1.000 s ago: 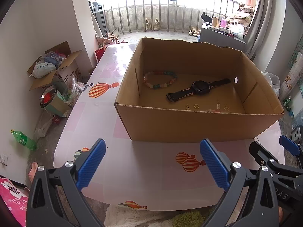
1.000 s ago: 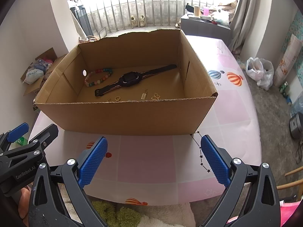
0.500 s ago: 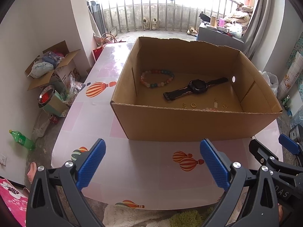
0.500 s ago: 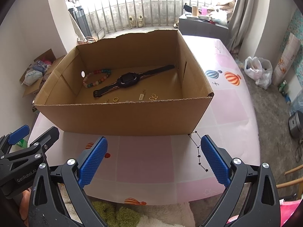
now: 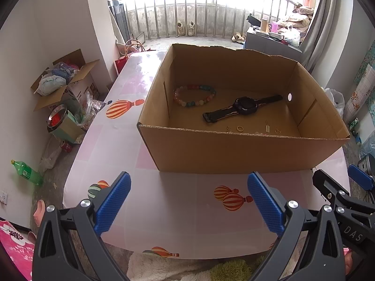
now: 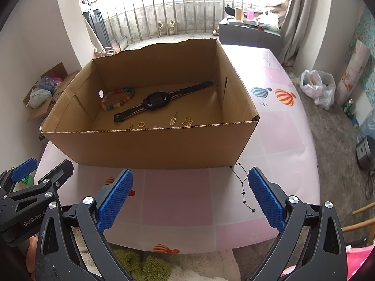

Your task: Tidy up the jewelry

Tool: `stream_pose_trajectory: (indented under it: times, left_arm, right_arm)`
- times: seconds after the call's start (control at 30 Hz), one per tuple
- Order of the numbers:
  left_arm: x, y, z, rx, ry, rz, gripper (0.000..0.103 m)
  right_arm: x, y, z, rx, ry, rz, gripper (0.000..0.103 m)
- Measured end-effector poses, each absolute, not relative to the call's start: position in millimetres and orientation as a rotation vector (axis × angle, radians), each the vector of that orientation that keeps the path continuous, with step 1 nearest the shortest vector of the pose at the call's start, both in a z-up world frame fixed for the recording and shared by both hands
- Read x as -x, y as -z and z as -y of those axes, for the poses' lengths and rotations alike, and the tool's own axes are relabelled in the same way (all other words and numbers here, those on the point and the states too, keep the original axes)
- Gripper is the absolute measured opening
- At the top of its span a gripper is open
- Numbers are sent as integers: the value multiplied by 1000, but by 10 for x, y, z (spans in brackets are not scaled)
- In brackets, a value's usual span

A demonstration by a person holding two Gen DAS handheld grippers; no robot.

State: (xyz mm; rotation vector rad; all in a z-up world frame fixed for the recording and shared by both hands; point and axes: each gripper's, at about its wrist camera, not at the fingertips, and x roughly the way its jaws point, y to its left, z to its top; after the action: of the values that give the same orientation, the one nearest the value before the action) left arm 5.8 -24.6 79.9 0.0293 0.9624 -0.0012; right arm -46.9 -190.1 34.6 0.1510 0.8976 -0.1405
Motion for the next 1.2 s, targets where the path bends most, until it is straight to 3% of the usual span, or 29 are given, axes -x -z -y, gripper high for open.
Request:
stream_pose_trajectory:
  times: [1.2]
  left_arm:
    - [-41, -736, 264, -40, 4, -986, 97]
  right_arm:
    - [442, -303, 1892, -144, 136, -914, 95]
